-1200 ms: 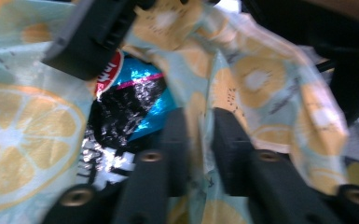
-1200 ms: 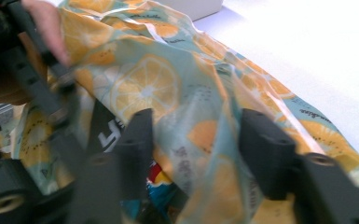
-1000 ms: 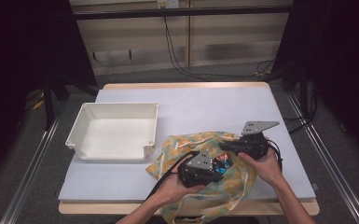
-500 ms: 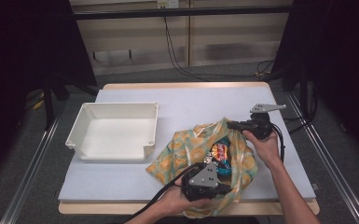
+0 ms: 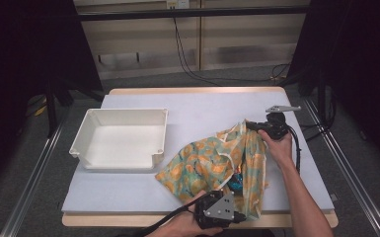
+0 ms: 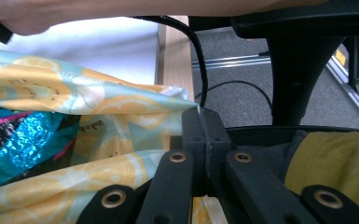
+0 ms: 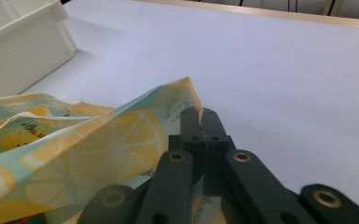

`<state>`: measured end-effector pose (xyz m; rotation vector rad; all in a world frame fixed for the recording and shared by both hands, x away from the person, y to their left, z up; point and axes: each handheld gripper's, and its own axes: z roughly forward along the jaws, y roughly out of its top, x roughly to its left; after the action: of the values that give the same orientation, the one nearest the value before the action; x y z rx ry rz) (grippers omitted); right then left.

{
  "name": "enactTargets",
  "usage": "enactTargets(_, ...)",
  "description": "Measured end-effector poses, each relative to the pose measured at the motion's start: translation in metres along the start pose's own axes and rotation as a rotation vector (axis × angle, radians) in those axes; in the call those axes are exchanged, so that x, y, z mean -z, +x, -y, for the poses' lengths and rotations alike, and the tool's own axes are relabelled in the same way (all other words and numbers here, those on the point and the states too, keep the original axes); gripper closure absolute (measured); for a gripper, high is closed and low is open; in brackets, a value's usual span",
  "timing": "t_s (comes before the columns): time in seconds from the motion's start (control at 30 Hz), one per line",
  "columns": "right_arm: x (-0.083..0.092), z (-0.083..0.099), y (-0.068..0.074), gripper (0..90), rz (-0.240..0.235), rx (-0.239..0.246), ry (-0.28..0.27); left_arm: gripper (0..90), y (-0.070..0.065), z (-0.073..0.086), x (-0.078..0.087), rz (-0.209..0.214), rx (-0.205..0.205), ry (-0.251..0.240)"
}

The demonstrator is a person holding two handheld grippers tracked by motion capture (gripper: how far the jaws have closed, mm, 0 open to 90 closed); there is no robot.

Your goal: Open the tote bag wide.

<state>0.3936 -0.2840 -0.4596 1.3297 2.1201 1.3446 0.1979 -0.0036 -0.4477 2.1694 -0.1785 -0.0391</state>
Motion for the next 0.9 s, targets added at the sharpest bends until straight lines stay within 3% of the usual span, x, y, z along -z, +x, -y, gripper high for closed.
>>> enactTargets(0.1,0.0,-0.003,-0.005,90.0,0.015,-0.011,-0.011,90.0,0.002,0.002,0.001,0.003,0.019,-0.014)
enactTargets(0.17,0.0,-0.005,-0.006,90.0,0.012,-0.013,-0.015,90.0,0.005,0.005,0.002,0.006,0.052,-0.037)
enactTargets(0.27,-0.001,-0.006,0.0,89.7,-0.002,0.015,0.003,90.0,0.013,0.007,0.005,0.007,0.089,-0.072)
enactTargets(0.37,0.003,-0.006,0.008,77.4,-0.015,0.036,0.004,82.3,0.018,0.007,0.01,-0.011,0.139,-0.103)
enactTargets(0.5,0.016,-0.005,0.012,59.2,-0.01,0.032,-0.009,75.6,0.023,0.006,0.022,-0.032,0.156,-0.142)
enactTargets(0.67,0.038,-0.006,0.017,49.9,0.002,0.031,-0.029,67.3,0.028,0.001,0.04,-0.081,0.161,-0.175)
enactTargets(0.8,0.054,-0.006,0.029,49.5,-0.039,0.049,-0.045,70.8,0.037,-0.003,0.051,-0.117,0.173,-0.211)
enactTargets(0.9,0.062,0.001,0.042,51.9,-0.062,0.067,-0.034,78.0,0.049,-0.007,0.052,-0.129,0.161,-0.165)
